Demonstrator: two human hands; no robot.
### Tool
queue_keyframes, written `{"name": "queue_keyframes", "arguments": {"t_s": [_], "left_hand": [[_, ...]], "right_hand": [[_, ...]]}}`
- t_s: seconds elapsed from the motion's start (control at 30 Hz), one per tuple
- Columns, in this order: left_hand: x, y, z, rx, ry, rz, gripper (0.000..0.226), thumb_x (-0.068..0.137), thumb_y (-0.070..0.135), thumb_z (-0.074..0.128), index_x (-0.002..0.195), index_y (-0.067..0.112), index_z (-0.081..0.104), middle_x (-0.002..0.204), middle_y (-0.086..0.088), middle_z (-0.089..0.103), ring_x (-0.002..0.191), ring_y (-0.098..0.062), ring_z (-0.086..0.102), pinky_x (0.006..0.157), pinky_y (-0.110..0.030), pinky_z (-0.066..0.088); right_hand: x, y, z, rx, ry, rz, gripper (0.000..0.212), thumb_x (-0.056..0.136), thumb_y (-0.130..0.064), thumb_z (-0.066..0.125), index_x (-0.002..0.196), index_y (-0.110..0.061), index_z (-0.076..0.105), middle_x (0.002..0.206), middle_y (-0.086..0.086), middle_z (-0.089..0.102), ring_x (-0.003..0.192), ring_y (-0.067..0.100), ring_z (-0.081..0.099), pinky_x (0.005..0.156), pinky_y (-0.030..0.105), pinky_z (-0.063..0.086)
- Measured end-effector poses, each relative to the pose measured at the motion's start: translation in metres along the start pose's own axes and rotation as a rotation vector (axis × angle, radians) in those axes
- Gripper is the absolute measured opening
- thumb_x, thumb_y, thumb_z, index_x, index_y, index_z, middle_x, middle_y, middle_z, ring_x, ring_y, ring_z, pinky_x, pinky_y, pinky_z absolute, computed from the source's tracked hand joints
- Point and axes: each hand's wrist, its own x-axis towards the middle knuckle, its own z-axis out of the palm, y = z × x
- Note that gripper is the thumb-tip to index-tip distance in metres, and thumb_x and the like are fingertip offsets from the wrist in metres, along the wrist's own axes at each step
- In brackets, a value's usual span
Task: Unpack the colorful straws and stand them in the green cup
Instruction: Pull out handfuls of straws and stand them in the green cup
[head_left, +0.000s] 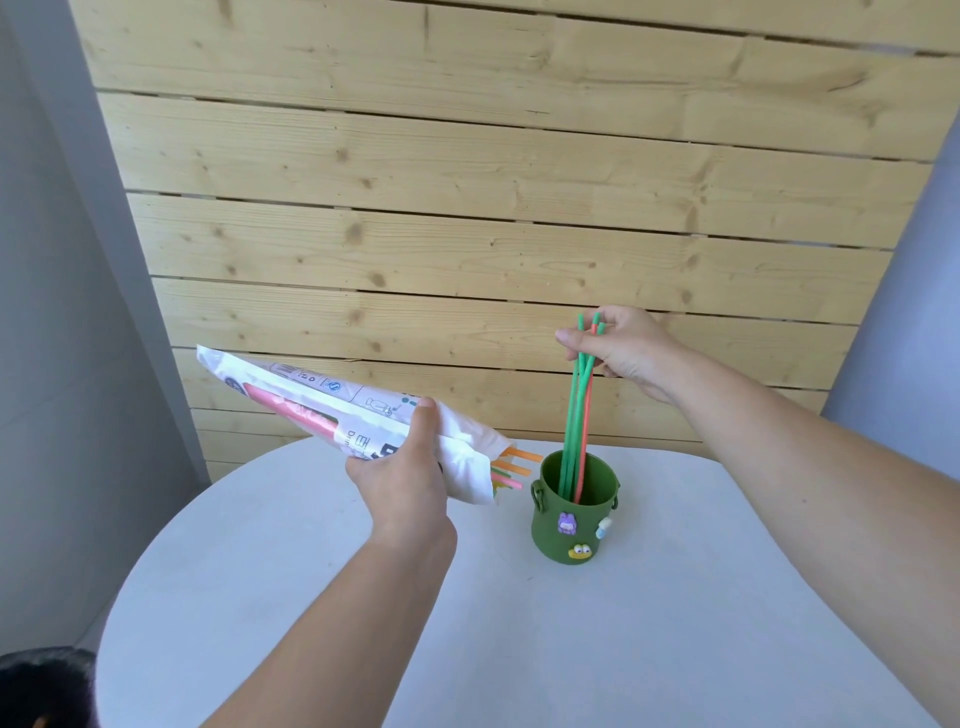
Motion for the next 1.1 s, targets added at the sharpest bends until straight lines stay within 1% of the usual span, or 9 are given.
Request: {"name": "queue_keyframes", "arguments": {"t_s": [0.17,0.27,0.57,0.7,0.77,0.83,0.9,1.0,1.1], "left_hand": [[-0.004,0.0,0.0,0.002,-0.004,0.01,0.09,0.062,0.041,0.086,0.141,0.014,0.053,0.123,-0.003,0.074,0.108,-0.022,0.074,0.101,-0.045,0.058],[-0.005,0.0,0.0,0.003,-0.005,0.011,0.089,0.062,0.041,0.086,0.14,0.013,0.054,0.125,-0.005,0.074,0.109,-0.022,0.074,0.1,-0.044,0.058],[-0.006,0.001,-0.001,0.005,-0.047,0.002,0.068,0.076,0.032,0.087,0.135,0.013,0.058,0.108,0.001,0.075,0.097,-0.019,0.076,0.09,-0.036,0.061],[-0.006,0.002,-0.001,-0.007,-0.056,-0.009,0.071,0.076,0.033,0.086,0.137,0.013,0.056,0.111,0.001,0.075,0.095,-0.018,0.075,0.091,-0.037,0.061],[-0.007,0.004,-0.001,-0.013,-0.057,-0.014,0.069,0.08,0.032,0.086,0.138,0.013,0.055,0.107,0.002,0.072,0.091,-0.017,0.074,0.083,-0.033,0.06],[-0.008,0.005,-0.001,-0.016,-0.048,-0.025,0.064,0.083,0.032,0.084,0.138,0.014,0.055,0.108,0.002,0.072,0.088,-0.016,0.073,0.075,-0.03,0.057],[-0.007,0.007,0.0,-0.019,-0.051,-0.029,0.062,0.084,0.032,0.084,0.137,0.014,0.057,0.111,0.001,0.074,0.087,-0.015,0.074,0.071,-0.029,0.057],[-0.013,0.018,0.004,-0.043,-0.089,0.031,0.078,0.078,0.035,0.085,0.143,0.008,0.053,0.107,-0.003,0.07,0.086,-0.017,0.071,0.079,-0.032,0.06],[-0.024,0.031,0.008,-0.021,-0.137,0.199,0.079,0.078,0.033,0.086,0.144,0.012,0.047,0.116,-0.005,0.071,0.091,-0.014,0.069,0.089,-0.031,0.058]], "right_hand": [[-0.002,0.011,0.001,-0.088,0.073,-0.047,0.047,0.075,-0.049,0.083,0.107,-0.02,0.065,0.101,0.002,0.071,0.096,0.019,0.067,0.079,0.036,0.054],[-0.007,0.016,0.001,-0.206,0.118,-0.049,0.068,0.07,-0.064,0.077,0.119,-0.022,0.057,0.109,-0.001,0.064,0.102,0.02,0.064,0.093,0.045,0.054],[-0.018,0.023,-0.001,0.058,0.174,0.037,0.106,0.072,-0.054,0.082,0.155,-0.034,0.018,0.144,0.013,0.05,0.105,0.024,0.068,0.085,0.046,0.061],[-0.029,0.026,-0.005,0.061,0.247,0.104,0.119,0.061,-0.07,0.078,0.156,-0.029,0.019,0.144,0.01,0.051,0.126,0.026,0.056,0.103,0.049,0.05],[-0.043,0.021,-0.005,-0.056,0.362,0.085,0.107,0.068,-0.069,0.074,0.152,-0.022,0.028,0.149,0.008,0.045,0.134,0.026,0.048,0.109,0.045,0.043],[-0.063,0.015,-0.003,-0.15,0.52,-0.032,0.072,0.082,-0.06,0.067,0.136,-0.018,0.047,0.135,0.005,0.05,0.123,0.023,0.053,0.102,0.04,0.046],[-0.092,0.002,0.007,-0.124,0.576,-0.144,0.037,0.093,-0.049,0.058,0.111,-0.016,0.058,0.108,0.001,0.059,0.099,0.02,0.06,0.081,0.029,0.048],[-0.128,-0.01,0.038,0.111,0.392,-0.031,0.046,0.101,-0.043,0.044,0.096,0.0,0.059,0.078,0.005,0.056,0.067,0.022,0.053,0.062,0.03,0.05],[-0.155,-0.017,0.073,0.466,0.122,0.416,0.056,0.102,-0.053,0.036,0.1,-0.002,0.06,0.078,0.012,0.057,0.05,0.022,0.049,0.048,0.027,0.042]]}}
